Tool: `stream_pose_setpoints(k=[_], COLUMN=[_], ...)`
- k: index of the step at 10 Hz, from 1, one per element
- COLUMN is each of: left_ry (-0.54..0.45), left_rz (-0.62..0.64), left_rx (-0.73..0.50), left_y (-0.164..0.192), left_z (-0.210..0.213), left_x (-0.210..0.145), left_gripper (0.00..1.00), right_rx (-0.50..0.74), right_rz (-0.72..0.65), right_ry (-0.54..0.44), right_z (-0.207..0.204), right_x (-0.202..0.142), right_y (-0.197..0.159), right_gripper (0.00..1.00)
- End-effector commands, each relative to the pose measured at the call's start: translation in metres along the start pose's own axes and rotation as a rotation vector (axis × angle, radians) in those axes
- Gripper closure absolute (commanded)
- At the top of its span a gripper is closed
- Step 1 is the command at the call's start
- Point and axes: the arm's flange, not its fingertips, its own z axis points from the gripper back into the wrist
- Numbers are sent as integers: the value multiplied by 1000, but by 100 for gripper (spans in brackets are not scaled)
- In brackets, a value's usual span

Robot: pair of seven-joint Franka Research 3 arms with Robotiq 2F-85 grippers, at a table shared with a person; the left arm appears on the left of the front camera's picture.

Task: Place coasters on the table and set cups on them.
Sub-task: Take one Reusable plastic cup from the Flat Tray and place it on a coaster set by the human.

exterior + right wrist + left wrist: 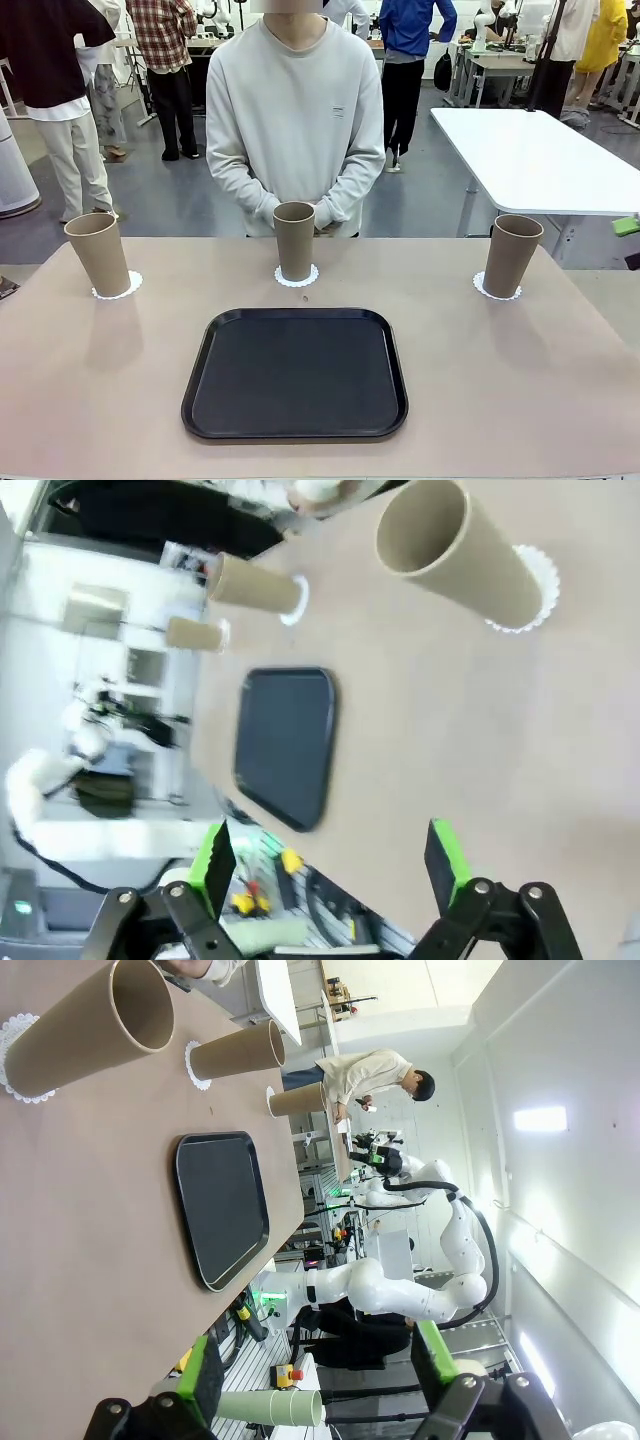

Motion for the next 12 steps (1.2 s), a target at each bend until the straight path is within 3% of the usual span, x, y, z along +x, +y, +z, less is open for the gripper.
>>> stream_pose_setpoints(k=[1, 3, 4, 5, 6, 12], left_ry=[-4, -4, -4, -4, -4, -4], left_rz=[1, 1, 1, 1, 1, 1], left_rx=[-6, -6, -6, -6, -6, -6], left_y=[-3, -3, -3, -3, -3, -3], left_z=[0, 0, 0, 0, 0, 0], left_x=[-1, -1, -1, -1, -1, -1], left_gripper=[0, 0, 0, 0, 0, 0], right_rx=[147, 226, 247, 207, 222, 222], right_rz=[-55, -76, -51, -26, -90, -90], right_ry=[-11, -19, 41, 168, 7, 7], right_z=[-11, -12, -14, -18, -12, -12], right_x=[-3, -20, -23, -22, -23, -23], right_y=[-20, -33, -32, -25, -33, -33], right_gripper=[0, 0, 0, 0, 0, 0])
